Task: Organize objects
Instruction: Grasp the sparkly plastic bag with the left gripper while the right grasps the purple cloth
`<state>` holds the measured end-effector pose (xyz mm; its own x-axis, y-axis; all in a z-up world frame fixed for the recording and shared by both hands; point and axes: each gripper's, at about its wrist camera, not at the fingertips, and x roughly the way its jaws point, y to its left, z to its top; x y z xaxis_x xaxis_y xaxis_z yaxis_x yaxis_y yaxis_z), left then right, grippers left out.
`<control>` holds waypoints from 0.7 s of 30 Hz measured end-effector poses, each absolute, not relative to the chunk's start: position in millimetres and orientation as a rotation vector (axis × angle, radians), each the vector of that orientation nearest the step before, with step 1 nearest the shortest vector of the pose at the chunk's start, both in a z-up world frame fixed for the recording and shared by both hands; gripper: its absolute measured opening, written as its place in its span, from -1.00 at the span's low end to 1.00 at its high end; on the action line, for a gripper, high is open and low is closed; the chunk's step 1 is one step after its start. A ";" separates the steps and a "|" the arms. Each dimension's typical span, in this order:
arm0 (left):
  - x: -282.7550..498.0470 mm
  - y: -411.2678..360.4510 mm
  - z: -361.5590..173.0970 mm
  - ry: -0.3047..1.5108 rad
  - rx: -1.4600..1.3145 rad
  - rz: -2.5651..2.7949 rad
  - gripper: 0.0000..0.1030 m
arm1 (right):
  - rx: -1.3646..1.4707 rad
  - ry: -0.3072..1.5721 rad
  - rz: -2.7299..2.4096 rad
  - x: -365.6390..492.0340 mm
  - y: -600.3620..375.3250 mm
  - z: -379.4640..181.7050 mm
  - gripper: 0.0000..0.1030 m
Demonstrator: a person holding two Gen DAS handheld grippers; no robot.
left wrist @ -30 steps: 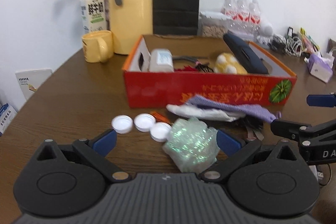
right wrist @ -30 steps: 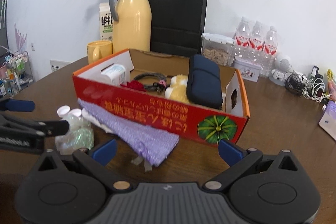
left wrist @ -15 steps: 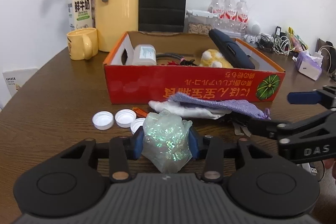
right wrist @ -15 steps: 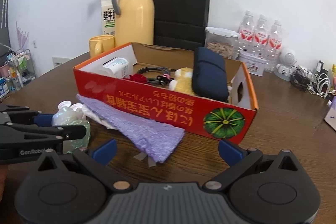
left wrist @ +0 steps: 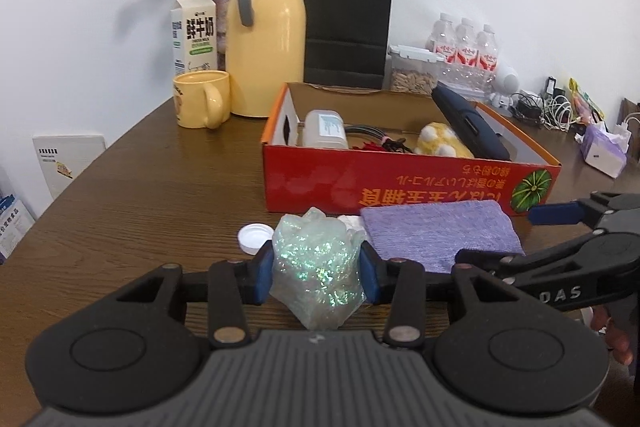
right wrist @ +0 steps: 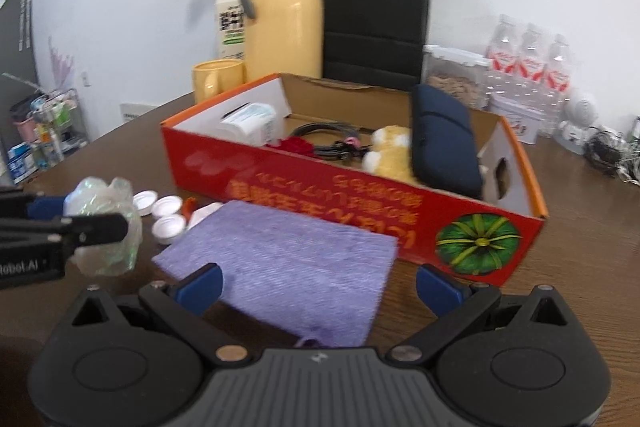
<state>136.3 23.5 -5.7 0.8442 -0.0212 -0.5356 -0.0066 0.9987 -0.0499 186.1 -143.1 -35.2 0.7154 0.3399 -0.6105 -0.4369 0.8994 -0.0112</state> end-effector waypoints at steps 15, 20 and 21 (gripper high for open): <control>129.8 39.2 -8.0 0.567 -0.073 0.004 -0.16 | -0.180 0.688 0.436 215.2 -121.8 -49.3 0.47; 129.9 37.4 -8.5 0.567 -0.071 -0.002 -0.16 | -0.182 0.669 0.420 213.4 -127.4 -47.6 0.06; 129.8 37.3 -8.3 0.567 -0.071 -0.002 -0.16 | -0.189 0.659 0.417 211.7 -127.4 -47.3 0.00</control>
